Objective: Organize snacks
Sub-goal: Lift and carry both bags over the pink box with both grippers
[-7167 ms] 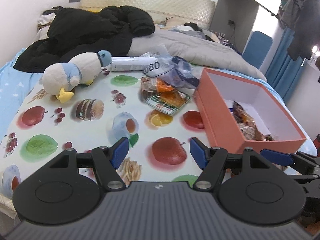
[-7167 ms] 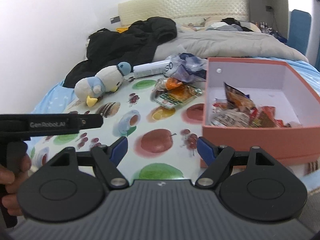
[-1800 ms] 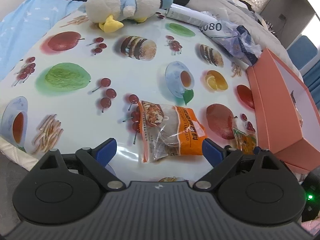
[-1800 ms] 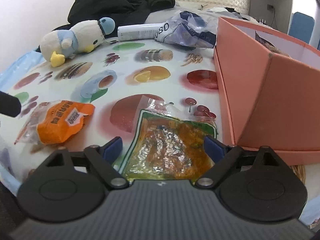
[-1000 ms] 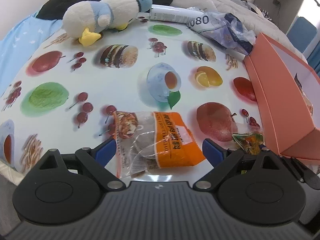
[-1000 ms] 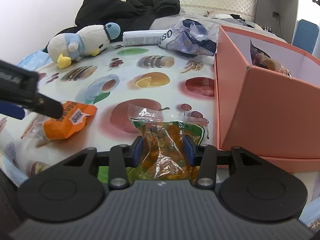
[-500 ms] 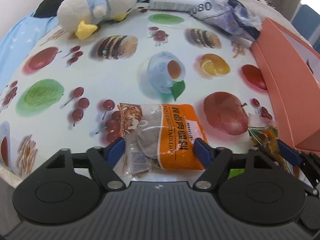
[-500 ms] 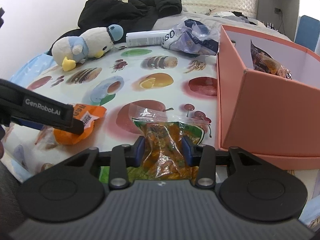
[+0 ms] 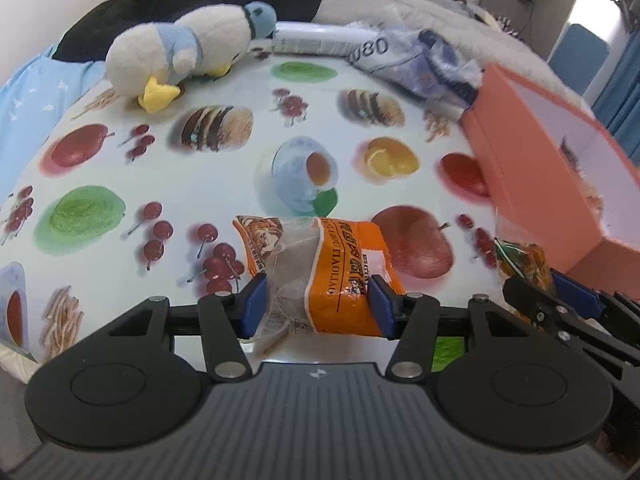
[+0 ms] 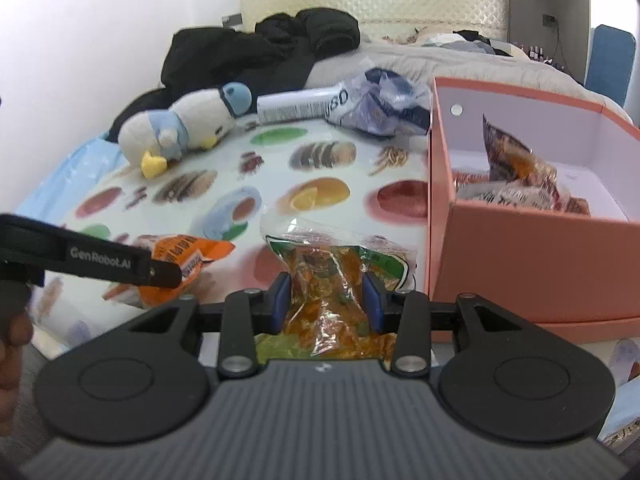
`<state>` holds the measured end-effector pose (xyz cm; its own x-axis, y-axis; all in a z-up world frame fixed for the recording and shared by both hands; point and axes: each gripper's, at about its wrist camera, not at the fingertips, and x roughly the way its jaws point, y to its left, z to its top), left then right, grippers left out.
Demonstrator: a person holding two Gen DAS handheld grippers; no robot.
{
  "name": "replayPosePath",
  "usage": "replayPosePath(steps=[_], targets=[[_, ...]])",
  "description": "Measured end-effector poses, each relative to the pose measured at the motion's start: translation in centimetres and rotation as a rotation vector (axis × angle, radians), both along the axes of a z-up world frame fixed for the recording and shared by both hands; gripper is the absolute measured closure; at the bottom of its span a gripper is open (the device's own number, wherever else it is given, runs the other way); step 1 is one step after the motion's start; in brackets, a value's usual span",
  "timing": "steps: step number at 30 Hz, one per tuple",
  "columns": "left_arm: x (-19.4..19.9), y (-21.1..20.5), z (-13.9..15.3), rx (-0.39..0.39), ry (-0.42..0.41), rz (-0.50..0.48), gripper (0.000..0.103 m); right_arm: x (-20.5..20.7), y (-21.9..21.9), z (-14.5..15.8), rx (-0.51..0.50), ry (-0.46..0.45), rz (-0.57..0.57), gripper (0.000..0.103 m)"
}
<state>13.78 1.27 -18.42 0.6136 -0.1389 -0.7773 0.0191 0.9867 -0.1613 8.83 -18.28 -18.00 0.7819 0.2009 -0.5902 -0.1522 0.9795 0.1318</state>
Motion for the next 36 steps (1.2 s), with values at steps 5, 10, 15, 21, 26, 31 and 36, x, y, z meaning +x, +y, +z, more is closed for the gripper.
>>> replayPosePath(steps=[5,10,15,21,26,31,36], targets=[[-1.3,0.1,2.9,-0.028,-0.041,-0.016,0.044,-1.0,0.0,2.5,0.018,-0.036,-0.004,0.061],[-2.5,-0.1,5.8,-0.055,-0.083,-0.028,0.044,-2.2,-0.1,5.1,0.029,-0.069,-0.02,0.061],[-3.6,-0.5,8.0,-0.08,-0.116,-0.051,0.044,-3.3,-0.7,7.2,0.046,-0.095,-0.042,0.062],[-5.2,-1.8,10.3,-0.105,-0.146,-0.098,0.044,-4.8,-2.2,9.5,0.065,-0.116,-0.083,0.062],[-6.3,-3.7,11.6,-0.133,-0.159,-0.156,0.044,-6.4,-3.7,11.1,0.072,-0.132,-0.117,0.062],[-7.0,-5.9,12.1,-0.162,-0.165,-0.211,0.044,-8.0,-5.4,12.1,0.065,-0.142,-0.159,0.062],[-7.4,-8.4,12.5,-0.184,-0.167,-0.275,0.044,-9.4,-7.6,12.6,0.056,-0.138,-0.214,0.062]])
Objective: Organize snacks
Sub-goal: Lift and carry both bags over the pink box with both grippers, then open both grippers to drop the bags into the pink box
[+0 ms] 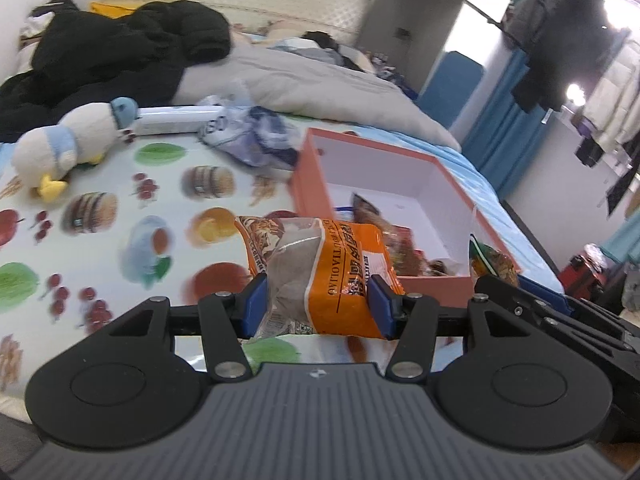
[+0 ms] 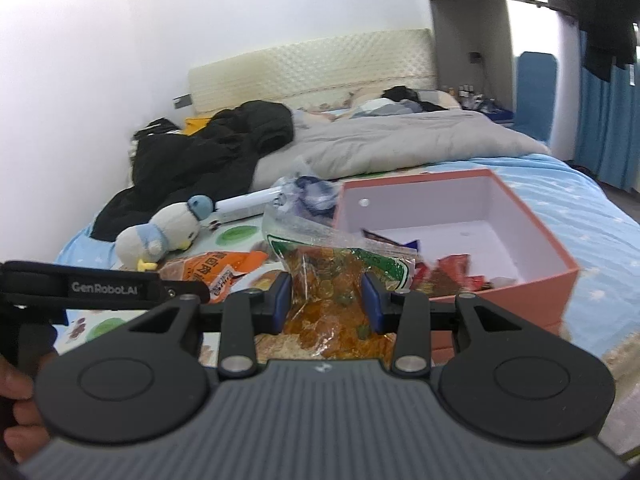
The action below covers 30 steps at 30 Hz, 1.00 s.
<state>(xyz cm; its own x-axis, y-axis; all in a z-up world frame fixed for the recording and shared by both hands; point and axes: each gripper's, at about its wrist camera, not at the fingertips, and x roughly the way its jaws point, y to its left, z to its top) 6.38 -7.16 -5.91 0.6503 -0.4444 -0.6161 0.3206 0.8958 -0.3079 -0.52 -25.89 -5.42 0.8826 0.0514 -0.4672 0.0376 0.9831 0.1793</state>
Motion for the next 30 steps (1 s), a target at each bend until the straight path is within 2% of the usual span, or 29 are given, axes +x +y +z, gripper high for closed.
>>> replayPosePath(steps=[5,11,23,30], targets=[[0.5,-2.1,0.0,-0.014,0.002,-0.04,0.044,-0.6,-2.0,0.1,-0.004,0.013,-0.048,0.062],[3.1,-4.6,0.0,0.006,-0.004,-0.074,0.044,0.6,-3.9,-0.3,0.018,0.017,-0.086,0.062],[11.5,-10.8,0.2,0.036,0.01,-0.127,0.044,6.0,-8.5,-1.0,0.026,0.021,-0.118,0.062],[17.5,-14.6,-1.3,0.065,0.042,-0.168,0.044,10.4,-11.0,-2.0,0.044,0.046,-0.116,0.062]])
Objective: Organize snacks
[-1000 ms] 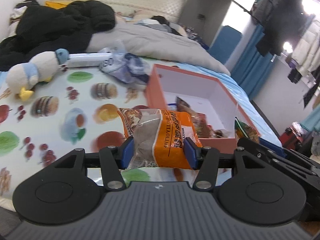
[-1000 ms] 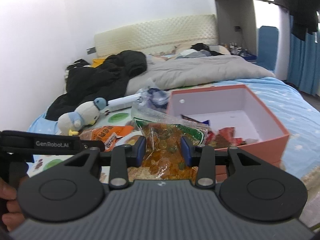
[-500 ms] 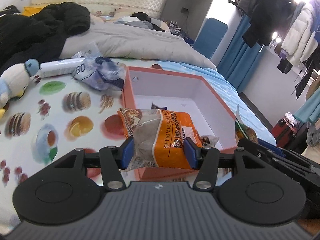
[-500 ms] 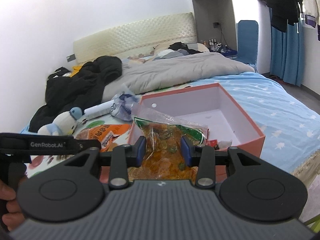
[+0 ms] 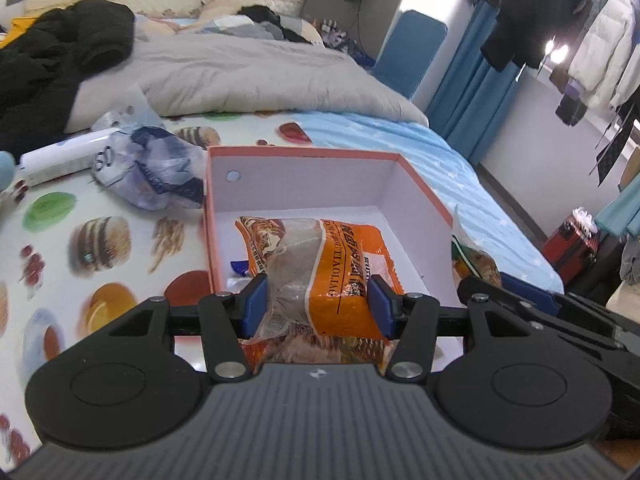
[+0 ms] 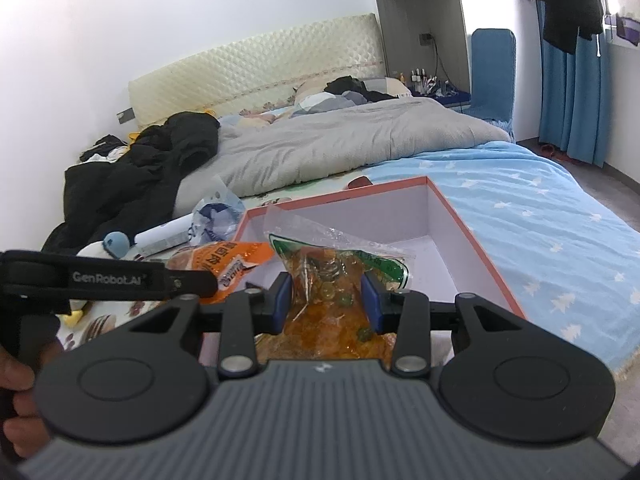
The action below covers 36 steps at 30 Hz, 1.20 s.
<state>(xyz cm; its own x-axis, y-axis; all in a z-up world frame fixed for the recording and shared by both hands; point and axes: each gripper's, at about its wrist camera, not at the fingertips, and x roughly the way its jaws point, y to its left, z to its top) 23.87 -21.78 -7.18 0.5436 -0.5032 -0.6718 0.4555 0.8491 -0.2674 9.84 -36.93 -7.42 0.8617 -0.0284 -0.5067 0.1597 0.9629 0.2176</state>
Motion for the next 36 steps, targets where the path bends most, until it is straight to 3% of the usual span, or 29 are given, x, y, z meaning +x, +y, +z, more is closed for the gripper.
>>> replayPosePath(steps=[8,17,20,22,24,36], targets=[[6.7,-3.1,-3.5,0.063,0.052,-0.021,0.043,6.2,-2.8,-3.2,0.02,0.082,0.029,0.062],[9.4,-4.2,-5.5,0.12,0.082,-0.054,0.042,10.1,-4.3,-6.8,0.078,0.18,0.022,0.061],[9.8,-4.1,-5.4,0.115,0.086,-0.036,0.03,10.2,-4.6,-7.2,0.096,0.197,0.019,0.061],[9.5,-3.8,-4.9,0.103,0.077,-0.028,0.027,10.1,-4.5,-7.1,0.092,0.207,0.008,0.06],[9.0,-3.6,-4.1,0.099,0.06,-0.031,0.027,9.8,-4.4,-6.9,0.089,0.212,0.002,0.05],[1.5,-0.1,3.9,0.03,-0.086,-0.032,0.027,4.2,-2.5,-0.8,0.064,0.086,-0.013,0.049]])
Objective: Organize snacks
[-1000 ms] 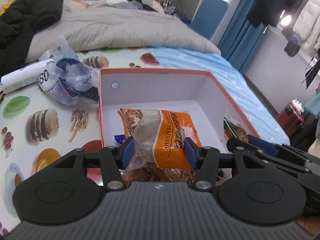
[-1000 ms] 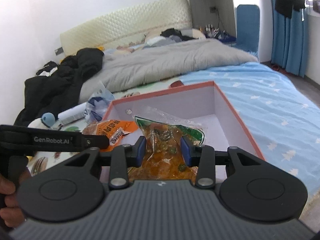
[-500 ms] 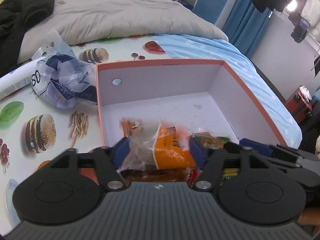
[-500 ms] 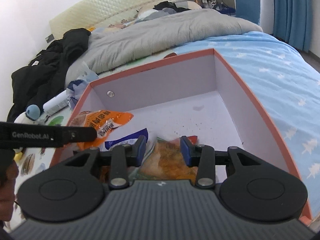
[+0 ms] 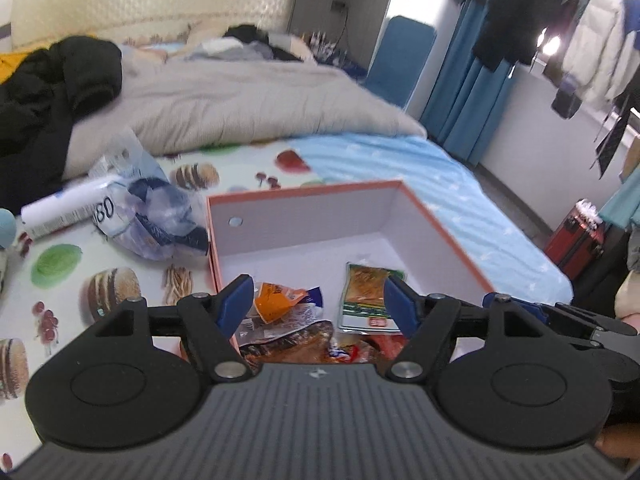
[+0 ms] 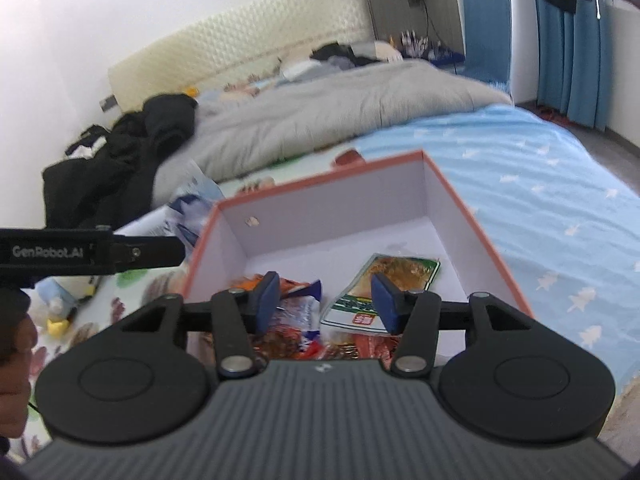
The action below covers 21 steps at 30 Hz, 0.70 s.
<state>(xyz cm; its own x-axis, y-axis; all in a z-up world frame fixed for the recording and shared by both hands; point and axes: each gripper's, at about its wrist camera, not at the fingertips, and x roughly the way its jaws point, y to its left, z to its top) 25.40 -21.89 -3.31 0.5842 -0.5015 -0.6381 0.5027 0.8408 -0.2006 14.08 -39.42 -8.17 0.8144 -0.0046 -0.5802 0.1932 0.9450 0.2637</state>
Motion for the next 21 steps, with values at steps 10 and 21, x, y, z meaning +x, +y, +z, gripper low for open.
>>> replayPosePath(steps=[10,21], targets=[[-8.6,3.1,6.3,-0.044,-0.109,-0.001,0.027,-6.9,2.5,5.4,-0.033,-0.11,-0.011,0.049],[-17.0,7.2,9.1,-0.082,-0.174,0.035,0.027,-13.6,4.1,9.0,-0.072,-0.199,-0.029,0.049]])
